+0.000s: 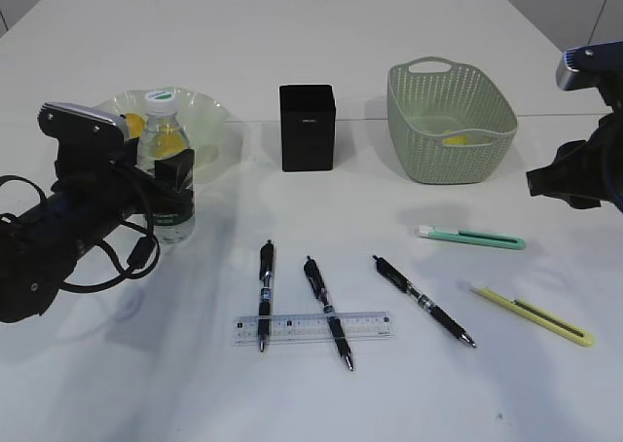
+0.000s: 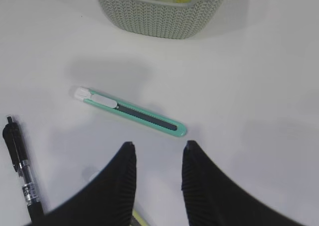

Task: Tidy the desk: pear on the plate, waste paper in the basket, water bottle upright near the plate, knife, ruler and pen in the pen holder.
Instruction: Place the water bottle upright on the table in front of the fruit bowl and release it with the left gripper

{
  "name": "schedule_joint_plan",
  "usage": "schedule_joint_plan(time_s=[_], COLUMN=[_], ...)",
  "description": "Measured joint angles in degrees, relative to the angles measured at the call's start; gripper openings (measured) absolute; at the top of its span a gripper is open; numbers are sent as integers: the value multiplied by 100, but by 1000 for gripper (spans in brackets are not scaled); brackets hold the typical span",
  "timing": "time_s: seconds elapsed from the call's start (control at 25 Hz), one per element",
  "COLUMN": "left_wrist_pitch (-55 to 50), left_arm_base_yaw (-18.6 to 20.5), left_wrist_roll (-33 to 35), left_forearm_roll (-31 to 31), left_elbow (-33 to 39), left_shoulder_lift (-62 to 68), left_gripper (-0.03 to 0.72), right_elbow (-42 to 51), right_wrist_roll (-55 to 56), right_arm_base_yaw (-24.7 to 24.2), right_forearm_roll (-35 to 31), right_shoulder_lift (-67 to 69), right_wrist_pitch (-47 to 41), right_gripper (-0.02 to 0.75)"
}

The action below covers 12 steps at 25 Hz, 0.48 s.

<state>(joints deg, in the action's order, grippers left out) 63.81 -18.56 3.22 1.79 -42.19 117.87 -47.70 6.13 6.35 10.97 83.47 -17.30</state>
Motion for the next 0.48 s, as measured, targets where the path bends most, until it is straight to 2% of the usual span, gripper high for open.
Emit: schedule_joint_plan(time_s=[0.48], left_wrist_pitch=[59], left_arm_base_yaw=[0], left_wrist_roll=[0], left_forearm_roll=[0], left_elbow=[64], left_shoulder_lift=[0], left_gripper=[454], right_elbow=[0], right_wrist_roll=[0], right_arm_base_yaw=[0], right_forearm_roll=[4], right_shoulder_lift=[0], right_wrist_pitch=[9], right_gripper=[239])
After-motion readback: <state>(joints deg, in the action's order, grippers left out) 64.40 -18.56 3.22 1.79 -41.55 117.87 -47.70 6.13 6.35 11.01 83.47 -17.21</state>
